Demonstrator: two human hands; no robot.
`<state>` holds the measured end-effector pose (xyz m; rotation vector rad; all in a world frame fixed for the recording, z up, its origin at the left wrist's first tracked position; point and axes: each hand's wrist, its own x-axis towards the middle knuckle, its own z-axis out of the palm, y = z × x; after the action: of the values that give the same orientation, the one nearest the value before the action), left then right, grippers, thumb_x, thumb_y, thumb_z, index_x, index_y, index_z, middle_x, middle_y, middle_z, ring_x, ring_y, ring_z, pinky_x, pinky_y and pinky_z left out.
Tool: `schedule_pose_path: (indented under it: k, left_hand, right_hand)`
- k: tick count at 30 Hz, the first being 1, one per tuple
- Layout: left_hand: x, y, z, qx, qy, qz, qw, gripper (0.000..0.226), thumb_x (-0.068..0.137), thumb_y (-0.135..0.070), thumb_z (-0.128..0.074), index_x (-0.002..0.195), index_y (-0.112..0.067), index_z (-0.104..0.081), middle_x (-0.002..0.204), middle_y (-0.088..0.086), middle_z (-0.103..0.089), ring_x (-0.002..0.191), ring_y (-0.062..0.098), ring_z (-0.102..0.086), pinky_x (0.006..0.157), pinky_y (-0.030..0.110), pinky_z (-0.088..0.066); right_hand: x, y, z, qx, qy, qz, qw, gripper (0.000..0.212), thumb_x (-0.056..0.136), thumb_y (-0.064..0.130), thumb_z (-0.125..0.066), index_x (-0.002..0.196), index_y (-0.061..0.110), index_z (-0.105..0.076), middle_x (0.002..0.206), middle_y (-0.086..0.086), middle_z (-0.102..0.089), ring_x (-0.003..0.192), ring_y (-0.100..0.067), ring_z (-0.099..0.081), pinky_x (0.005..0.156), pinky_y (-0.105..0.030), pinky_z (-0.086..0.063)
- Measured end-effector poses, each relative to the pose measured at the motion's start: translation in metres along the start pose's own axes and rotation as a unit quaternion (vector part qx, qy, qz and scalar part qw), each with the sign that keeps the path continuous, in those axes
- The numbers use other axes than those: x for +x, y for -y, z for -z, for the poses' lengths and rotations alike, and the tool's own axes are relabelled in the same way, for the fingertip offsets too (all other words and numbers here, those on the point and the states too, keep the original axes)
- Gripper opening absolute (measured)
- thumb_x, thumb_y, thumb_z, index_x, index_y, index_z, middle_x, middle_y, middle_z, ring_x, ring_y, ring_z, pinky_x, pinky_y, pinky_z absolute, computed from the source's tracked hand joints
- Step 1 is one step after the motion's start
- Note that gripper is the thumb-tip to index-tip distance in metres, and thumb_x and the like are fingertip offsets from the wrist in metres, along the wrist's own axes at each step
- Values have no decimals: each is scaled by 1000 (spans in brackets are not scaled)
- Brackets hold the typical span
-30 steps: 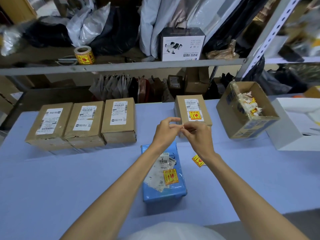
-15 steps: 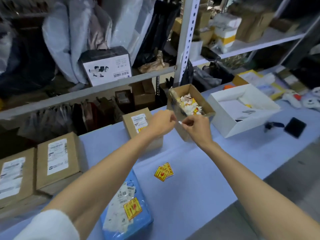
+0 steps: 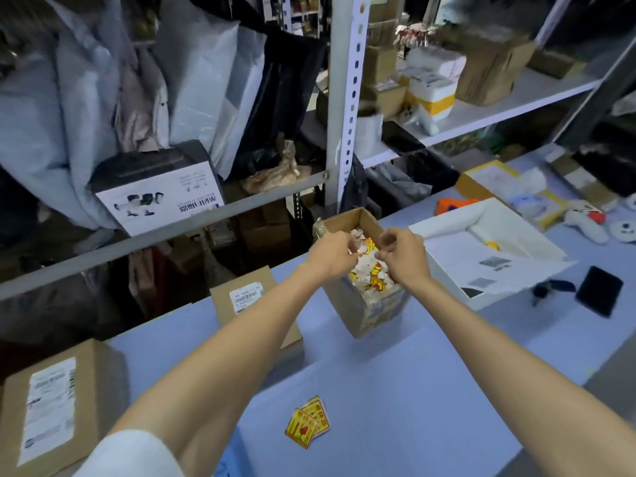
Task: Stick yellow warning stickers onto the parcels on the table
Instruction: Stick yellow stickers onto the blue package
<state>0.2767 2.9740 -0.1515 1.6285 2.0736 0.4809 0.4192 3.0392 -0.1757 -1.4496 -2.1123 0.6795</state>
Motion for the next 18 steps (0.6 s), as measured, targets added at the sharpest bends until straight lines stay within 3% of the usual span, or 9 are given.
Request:
schedule_pose_path:
  k: [5, 10, 16, 18]
  left_hand:
    - [-6, 19, -9, -16, -2, 18, 1000, 25, 83, -16, -61, 106, -14, -68, 107, 10, -69, 98, 27, -64, 82, 39, -55]
    - [-36, 44, -2, -55, -26, 61, 996, 23, 82, -14, -56, 101, -15, -69, 105, 8, -71, 97, 26, -65, 83, 38, -55]
    - [-119, 90, -10, -162, -71, 165, 970, 19, 82, -12, -57, 98, -16, -68, 90, 1, -68, 91, 19, -65, 78, 27, -48]
    - [-154, 107, -14, -179, -83, 197, 960, 20, 82, -9, -58, 97, -14, -69, 95, 4, -69, 95, 19, -64, 78, 25, -46]
  right_hand:
    - [7, -3, -14, 3, 21, 14, 1000, 22, 72, 8, -79, 92, 5, -69, 89, -11, -72, 84, -27, -67, 81, -42, -54]
    - [-19, 22, -31, 4, 65, 59, 996, 13, 74, 10, -75, 87, 9, -72, 85, -4, -73, 80, -21, -66, 75, -31, -50]
    - [-84, 65, -65, 1, 177, 129, 976, 11, 78, 15, -75, 87, 11, -72, 81, -1, -71, 76, -14, -65, 72, -32, -54]
    - [-110, 78, -80, -6, 213, 134, 968, 10, 77, 17, -74, 85, 13, -71, 80, 0, -71, 75, -14, -64, 71, -32, -52]
